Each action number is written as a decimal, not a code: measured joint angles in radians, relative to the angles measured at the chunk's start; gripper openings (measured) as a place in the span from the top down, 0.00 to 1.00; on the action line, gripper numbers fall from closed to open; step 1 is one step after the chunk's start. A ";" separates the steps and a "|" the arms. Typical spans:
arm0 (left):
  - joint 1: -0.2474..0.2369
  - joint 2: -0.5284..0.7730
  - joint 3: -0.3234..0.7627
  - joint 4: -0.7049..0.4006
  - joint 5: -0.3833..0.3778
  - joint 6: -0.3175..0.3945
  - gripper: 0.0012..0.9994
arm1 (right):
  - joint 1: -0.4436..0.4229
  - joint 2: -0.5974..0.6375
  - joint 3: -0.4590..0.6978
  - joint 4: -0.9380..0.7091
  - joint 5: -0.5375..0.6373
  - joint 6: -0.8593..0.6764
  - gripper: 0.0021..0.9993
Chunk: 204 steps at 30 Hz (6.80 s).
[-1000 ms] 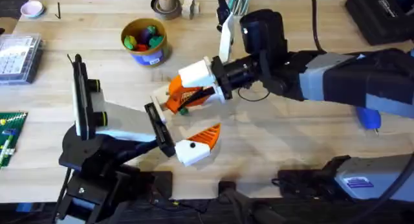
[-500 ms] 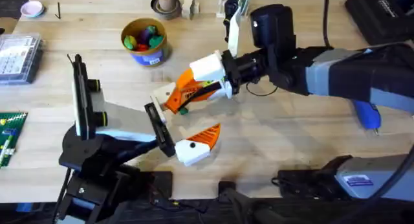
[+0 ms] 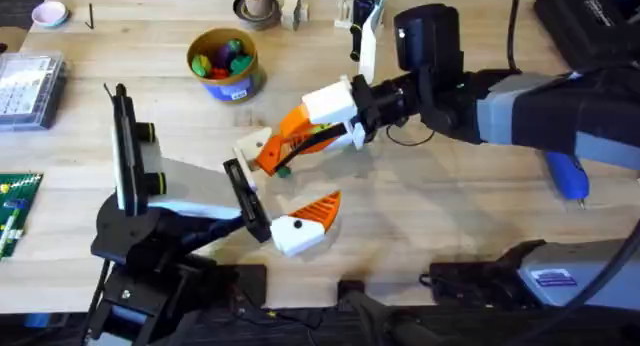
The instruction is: Pick up the gripper from the table and insert it into the empty holder that is missing its gripper. Then pick up a screw, insert it into the mounting hole, and use the screwdriver to tighten it. Finally, clean up the table by picking up the vegetable and placing it into the bucket.
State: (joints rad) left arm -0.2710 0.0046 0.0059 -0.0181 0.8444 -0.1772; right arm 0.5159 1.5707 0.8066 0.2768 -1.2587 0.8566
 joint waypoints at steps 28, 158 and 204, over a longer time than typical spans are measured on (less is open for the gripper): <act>0.000 0.000 0.000 0.007 -0.005 0.000 0.01 | 0.000 0.000 0.000 -0.031 0.015 0.001 0.99; 0.000 0.000 -0.001 0.053 0.133 0.062 0.01 | -0.380 -0.145 0.000 -0.164 0.245 -0.719 0.19; 0.000 0.000 -0.001 0.053 0.136 0.065 0.01 | -0.019 0.011 0.200 -0.745 1.034 -1.191 0.18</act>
State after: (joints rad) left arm -0.2707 0.0048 0.0048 0.0345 0.9806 -0.1120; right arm 0.4973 1.5813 1.0069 -0.4684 -0.2243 -0.3339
